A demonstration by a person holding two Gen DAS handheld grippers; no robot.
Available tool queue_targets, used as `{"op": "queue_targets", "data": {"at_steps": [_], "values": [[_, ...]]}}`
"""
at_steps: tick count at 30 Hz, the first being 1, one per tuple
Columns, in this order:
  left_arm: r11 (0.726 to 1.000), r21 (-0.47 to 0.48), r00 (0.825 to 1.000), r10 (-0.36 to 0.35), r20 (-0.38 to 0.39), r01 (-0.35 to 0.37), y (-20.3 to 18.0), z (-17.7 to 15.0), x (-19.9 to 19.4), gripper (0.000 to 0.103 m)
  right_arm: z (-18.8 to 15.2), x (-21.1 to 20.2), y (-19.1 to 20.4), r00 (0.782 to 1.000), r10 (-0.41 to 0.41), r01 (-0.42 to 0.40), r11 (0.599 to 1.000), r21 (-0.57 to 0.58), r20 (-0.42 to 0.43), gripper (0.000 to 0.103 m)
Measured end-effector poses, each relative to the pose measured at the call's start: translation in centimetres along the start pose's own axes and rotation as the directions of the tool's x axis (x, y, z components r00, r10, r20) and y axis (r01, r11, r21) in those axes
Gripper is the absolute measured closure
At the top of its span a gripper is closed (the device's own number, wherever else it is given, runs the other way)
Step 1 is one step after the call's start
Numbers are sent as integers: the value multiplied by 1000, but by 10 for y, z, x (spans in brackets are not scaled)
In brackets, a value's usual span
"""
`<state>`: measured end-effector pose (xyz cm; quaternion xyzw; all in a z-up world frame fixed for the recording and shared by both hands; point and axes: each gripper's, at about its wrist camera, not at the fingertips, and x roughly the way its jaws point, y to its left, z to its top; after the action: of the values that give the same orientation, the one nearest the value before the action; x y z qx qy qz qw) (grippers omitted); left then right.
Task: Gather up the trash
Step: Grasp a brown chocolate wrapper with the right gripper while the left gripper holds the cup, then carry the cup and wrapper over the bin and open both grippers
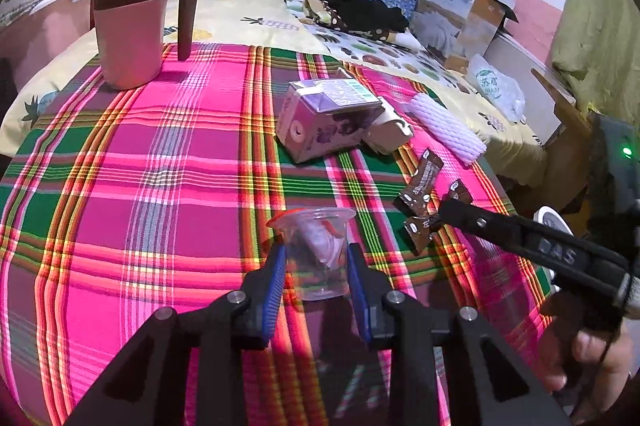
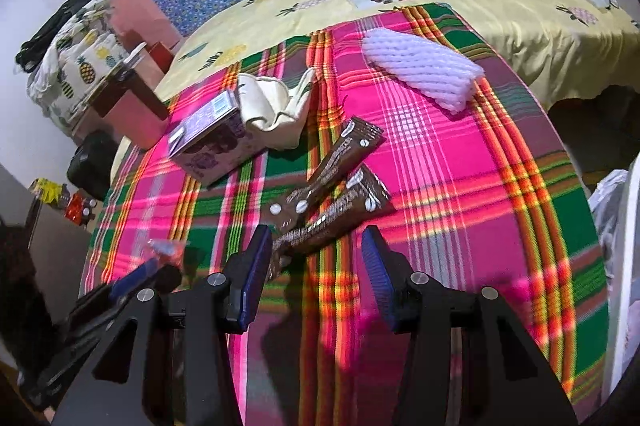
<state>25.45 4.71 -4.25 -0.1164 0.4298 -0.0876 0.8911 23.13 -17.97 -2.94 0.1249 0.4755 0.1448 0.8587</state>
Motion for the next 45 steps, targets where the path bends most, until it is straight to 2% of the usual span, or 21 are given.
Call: {"op": "queue_targets", "data": {"at_steps": [3,5,6,7,18,25,37,45], "values": [[1000,-2,1000,-6,-3,6,2,0,3,72,2,3,3,999,-39,40,999,-9,11,62],[1000,-1,1000,-10,-4,10,2,1,4,72,2,3,3,997,-72,72,997,-13,20,73],[1000,-1,1000,-12,-4,12,3,1,5,72,3,3,2,996,-85,86,996,-16,19,82],[1000,1,1000,-14,-4,14,2,2,6,72,3,2,1,996,-92,92,996,-17,19,86],[999,35,1000,-22,8,21,-13,5,-2,72,-7,-19,-2,999,-47,48,997,-56,24,88],[995,87,998,-57,8,56,-45,2,-11,72,-16,-51,-15,997,-37,40,998,-48,65,88],[970,203,990,-138,-9,137,-114,-4,-18,72,-28,-93,-51,985,-100,98,995,20,140,88],[933,297,979,-204,-28,203,-170,-7,-18,72,-33,-123,-75,966,-159,146,986,74,203,88]]}}
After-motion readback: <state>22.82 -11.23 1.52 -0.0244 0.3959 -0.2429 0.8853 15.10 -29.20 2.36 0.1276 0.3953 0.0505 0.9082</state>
